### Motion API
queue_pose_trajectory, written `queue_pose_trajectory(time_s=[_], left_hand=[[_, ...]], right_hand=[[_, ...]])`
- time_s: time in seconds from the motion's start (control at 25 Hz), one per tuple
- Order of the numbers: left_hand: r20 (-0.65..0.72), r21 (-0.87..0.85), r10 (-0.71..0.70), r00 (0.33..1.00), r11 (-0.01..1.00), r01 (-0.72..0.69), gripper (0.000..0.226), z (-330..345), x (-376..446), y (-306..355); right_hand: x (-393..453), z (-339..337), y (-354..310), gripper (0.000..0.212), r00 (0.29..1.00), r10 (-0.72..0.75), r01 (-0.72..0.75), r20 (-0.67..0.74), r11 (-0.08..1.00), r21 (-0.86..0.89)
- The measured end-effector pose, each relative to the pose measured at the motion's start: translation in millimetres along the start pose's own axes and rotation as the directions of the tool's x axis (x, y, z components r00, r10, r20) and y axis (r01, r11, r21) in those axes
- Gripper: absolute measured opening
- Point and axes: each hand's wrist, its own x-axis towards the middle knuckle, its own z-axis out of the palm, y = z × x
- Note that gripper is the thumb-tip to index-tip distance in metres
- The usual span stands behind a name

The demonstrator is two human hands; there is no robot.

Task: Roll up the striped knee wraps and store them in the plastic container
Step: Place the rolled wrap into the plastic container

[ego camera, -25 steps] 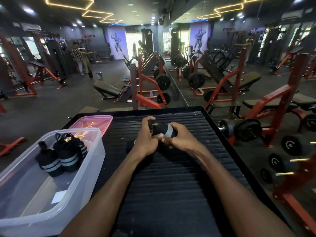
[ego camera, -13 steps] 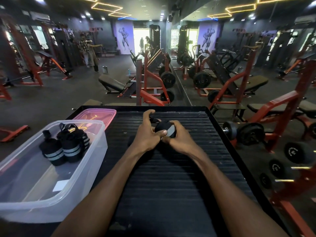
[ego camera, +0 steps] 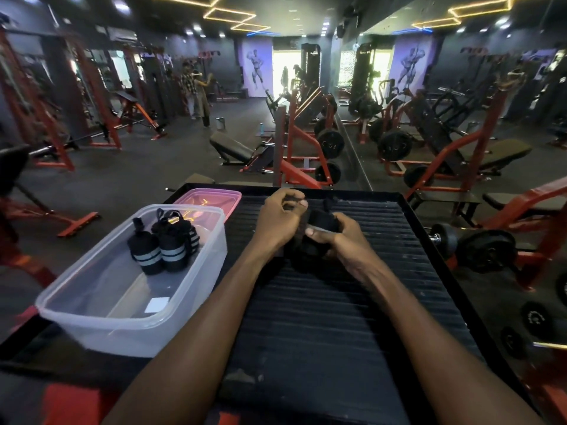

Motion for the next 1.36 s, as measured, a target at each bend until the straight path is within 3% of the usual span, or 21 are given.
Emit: queue_pose_trajectory(time_s=[0.24, 0.48, 0.64, 0.76, 0.96, 1.08, 1.36], left_hand=[[-0.006, 0.274, 0.116, 0.993, 0.955, -0.110, 0.017, -80.7, 5.8, 45.2], [-0.058, 0.479, 0.102, 0.993, 0.876, -0.062, 0.014, -178.1, -8.3, 50.8], [-0.095, 0.668, 0.118, 0.988, 0.744, -0.025, 0.012, -230.4, -22.7, 37.0], [-0.078, 0.758, 0.086, 0.993, 0.652, 0.003, 0.009, -265.5, -30.2, 13.7], [0.022, 0.851, -0.008, 1.000, 0.525, -0.014, 0.012, -291.7, -39.1, -24.0], [0.061, 0.858, -0.009, 0.998, 0.511, -0.048, 0.016, -296.9, -42.9, -41.2], [0.016, 0.829, -0.020, 1.000, 0.560, -0.002, 0.017, -302.0, -47.8, -59.9]], right_hand=[[-12.0, 34.4, -37.9, 0.032, 0.993, -0.091, 0.092, 0.073, 0.996, -0.001], [-7.5, 107.0, -82.8, 0.026, 0.964, -0.188, 0.193, 0.188, 0.981, -0.007], [-14.2, 164.3, -105.5, 0.036, 0.923, -0.220, 0.279, 0.314, 0.948, -0.155], [-18.1, 210.1, -106.4, 0.036, 0.904, -0.206, 0.351, 0.373, 0.857, -0.378], [-29.0, 265.0, -89.7, 0.039, 0.892, -0.144, 0.402, 0.429, 0.689, -0.603], [-40.6, 284.0, -78.2, 0.020, 0.893, -0.112, 0.410, 0.437, 0.605, -0.683], [-43.5, 310.6, -55.0, 0.026, 0.916, -0.112, 0.393, 0.385, 0.448, -0.803]])
